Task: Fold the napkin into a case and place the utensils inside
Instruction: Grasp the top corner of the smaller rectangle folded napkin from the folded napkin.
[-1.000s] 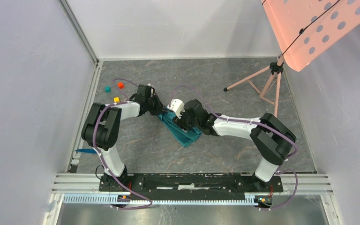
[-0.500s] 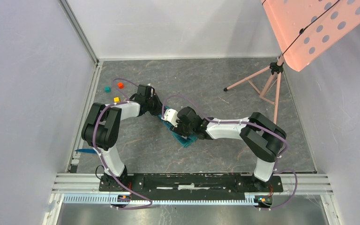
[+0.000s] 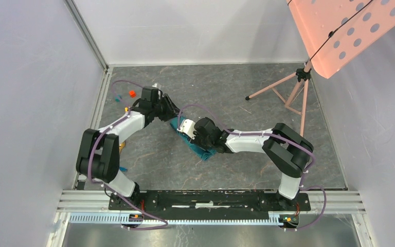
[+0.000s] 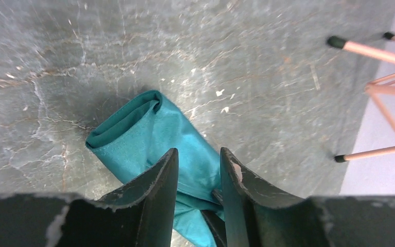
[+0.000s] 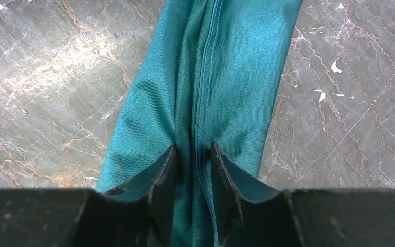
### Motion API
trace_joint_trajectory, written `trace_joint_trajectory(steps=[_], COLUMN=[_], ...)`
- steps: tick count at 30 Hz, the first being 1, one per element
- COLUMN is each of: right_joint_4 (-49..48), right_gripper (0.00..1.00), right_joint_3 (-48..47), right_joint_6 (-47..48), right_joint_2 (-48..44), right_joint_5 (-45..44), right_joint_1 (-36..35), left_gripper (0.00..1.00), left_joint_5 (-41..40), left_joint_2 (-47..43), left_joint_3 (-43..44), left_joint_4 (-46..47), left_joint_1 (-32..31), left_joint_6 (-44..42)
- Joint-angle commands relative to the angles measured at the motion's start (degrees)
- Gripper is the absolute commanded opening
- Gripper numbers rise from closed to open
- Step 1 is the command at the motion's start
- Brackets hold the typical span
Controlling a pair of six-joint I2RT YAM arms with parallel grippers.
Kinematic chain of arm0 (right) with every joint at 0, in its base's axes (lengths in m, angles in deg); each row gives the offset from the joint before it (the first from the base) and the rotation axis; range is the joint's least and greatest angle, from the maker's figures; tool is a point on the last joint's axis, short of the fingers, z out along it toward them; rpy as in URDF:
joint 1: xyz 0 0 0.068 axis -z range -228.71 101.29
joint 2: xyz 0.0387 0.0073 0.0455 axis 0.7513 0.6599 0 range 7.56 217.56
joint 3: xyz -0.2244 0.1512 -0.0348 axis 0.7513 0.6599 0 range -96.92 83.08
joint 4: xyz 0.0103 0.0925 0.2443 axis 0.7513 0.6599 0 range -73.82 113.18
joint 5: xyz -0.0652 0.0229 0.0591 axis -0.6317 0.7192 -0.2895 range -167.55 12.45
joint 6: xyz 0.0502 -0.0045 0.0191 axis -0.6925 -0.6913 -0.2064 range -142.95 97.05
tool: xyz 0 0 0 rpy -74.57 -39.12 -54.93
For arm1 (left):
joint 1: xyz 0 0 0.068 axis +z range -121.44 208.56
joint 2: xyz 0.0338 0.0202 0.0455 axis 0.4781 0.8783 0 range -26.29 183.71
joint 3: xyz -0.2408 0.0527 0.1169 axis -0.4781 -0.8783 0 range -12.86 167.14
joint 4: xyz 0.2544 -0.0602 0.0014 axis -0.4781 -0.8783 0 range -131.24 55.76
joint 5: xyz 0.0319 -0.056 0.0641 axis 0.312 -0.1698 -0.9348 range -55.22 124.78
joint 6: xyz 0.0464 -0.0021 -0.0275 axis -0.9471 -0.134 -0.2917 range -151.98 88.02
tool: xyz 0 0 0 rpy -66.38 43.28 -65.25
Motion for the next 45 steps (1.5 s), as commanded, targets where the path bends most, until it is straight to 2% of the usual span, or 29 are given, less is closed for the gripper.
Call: trace_joint_trajectory(steps=[1,4,8,11,18,30,36,45], right_joint_4=[-0.59,-1.07,-0.57,-2.03,-2.11,-2.66,-2.81,-2.23], right_gripper=[0.37,0.42,0.46,0.49,0.49,0.5,0.36,0.04], right_joint_3=[-1.91,-0.6,-0.01,1.19,1.15,0.19,0.23,-1.13], right_joint_6=[-0.89,-2.25,-2.92,-3.62,-2.86,-2.57,-2.58,-2.92], right_joint_2=[-0.54,-3.46,-5.61,-6.45,-4.57,-0.94,-1.04,-0.33], right_joint_5=[0.25,0.15,1.03,1.87,2.26,2.39,2.84,3.61], right_joint_1=[-0.06,0.03,0.11,0.51,1.0,1.01,1.04,1.03], left_gripper=[0.43,0.42,0.41,0.4,0.43,0.4,0.36,0.33], left_joint_5=[1.25,2.77,10.65,12.62,10.42,4.07,2.37,0.61], left_joint_2=[-5.89,-9.26,-12.57,-14.86,-18.19,-12.7,-10.46,-8.97], left_joint_3=[1.29,-2.68,-12.39,-17.74,-22.11,-23.06,-23.13,-23.13], left_joint_4=[-4.74,-6.36,-0.58,2.74,2.95,4.91,4.59,4.59], left_joint_1=[2.48,2.72,2.39,1.66,-1.67,-7.86,-8.44,-9.24], left_joint_6=[1.57,1.84,6.56,9.29,12.95,21.73,21.76,22.38])
